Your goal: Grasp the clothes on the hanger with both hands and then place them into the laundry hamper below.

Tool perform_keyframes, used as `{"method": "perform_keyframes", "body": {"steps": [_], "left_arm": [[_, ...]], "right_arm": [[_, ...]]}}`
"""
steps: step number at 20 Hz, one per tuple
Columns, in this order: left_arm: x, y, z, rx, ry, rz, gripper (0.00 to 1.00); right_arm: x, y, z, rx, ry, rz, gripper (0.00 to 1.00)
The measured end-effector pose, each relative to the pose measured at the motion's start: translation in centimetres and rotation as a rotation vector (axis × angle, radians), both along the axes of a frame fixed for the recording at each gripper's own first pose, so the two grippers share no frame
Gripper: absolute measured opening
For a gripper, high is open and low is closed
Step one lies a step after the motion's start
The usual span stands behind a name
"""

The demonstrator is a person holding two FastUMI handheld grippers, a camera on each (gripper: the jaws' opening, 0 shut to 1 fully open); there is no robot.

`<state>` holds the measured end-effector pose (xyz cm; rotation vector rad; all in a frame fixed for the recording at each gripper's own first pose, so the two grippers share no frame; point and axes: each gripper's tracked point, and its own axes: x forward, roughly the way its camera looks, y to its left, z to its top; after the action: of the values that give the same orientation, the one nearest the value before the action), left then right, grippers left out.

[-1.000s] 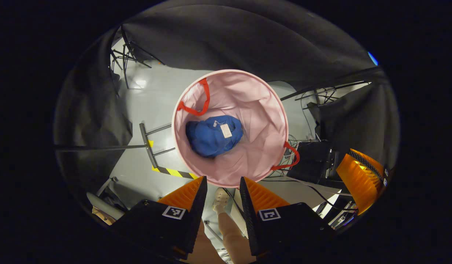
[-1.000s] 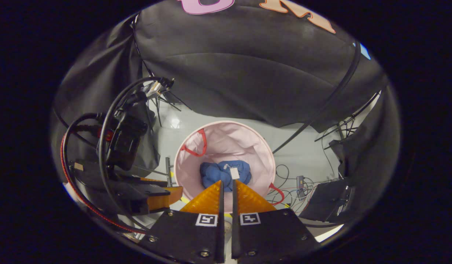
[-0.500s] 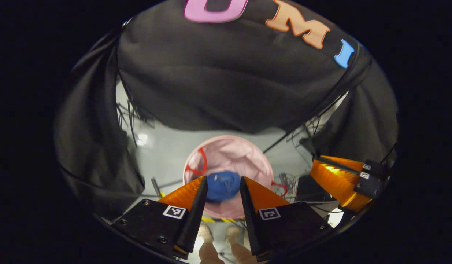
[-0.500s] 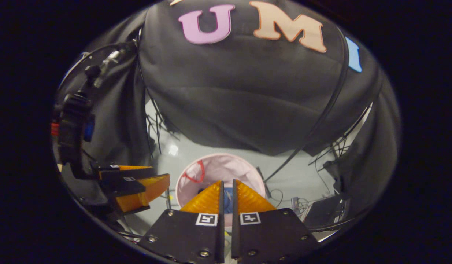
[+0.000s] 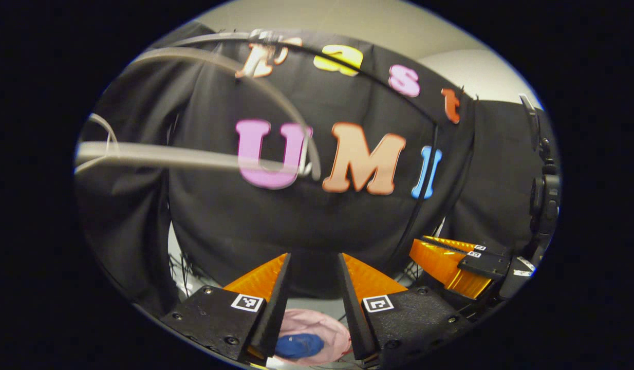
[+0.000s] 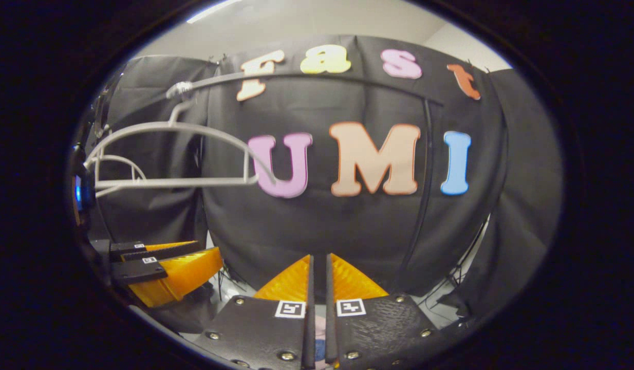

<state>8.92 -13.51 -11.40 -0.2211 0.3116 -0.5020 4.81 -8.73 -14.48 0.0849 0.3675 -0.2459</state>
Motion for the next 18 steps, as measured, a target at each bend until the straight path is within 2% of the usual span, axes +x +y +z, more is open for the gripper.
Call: {"method": "perform_keyframes", "body": {"steps": [1,5,6,7,8,10,12,13,14,15,18], "left_arm": [[-0.4,1.0,1.4,-0.004,-0.043,0.004,0.59],[-1.0,1.4,3.2,-0.028,-0.173,0.014,0.55],[-1.3,1.6,3.4,-0.024,-0.191,0.017,0.49],[-1.3,1.9,3.8,-0.018,-0.216,0.027,0.55],[-1.3,1.7,4.2,-0.012,-0.245,0.033,0.55],[-1.9,1.2,4.4,-0.009,-0.280,0.038,0.72],[-2.6,1.3,5.6,-0.017,-0.284,0.049,0.91],[-2.8,1.8,6.2,-0.019,-0.285,0.058,1.00],[-3.3,2.4,6.5,-0.018,-0.287,0.070,0.99],[-3.4,2.8,6.5,-0.011,-0.291,0.086,0.93],[-3.4,3.7,6.9,-0.003,-0.300,0.107,0.94]], "right_arm": [[-0.6,0.0,2.4,-0.007,-0.039,0.002,0.08],[-2.4,0.7,10.0,-0.034,-0.169,0.027,0.08],[-2.7,0.9,11.5,-0.039,-0.197,0.033,0.08],[-3.2,1.2,12.9,-0.046,-0.222,0.040,0.08],[-3.4,1.4,14.1,-0.051,-0.244,0.043,0.08],[-4.0,1.9,15.6,-0.052,-0.272,0.054,0.08],[-4.2,1.9,16.6,-0.042,-0.295,0.057,0.21],[-4.3,2.0,17.0,-0.040,-0.308,0.054,0.36],[-5.0,1.4,17.2,-0.046,-0.316,0.040,0.51],[-5.3,0.9,17.6,-0.048,-0.326,0.029,0.65],[-5.9,1.1,18.6,-0.021,-0.359,0.022,0.96]]}}
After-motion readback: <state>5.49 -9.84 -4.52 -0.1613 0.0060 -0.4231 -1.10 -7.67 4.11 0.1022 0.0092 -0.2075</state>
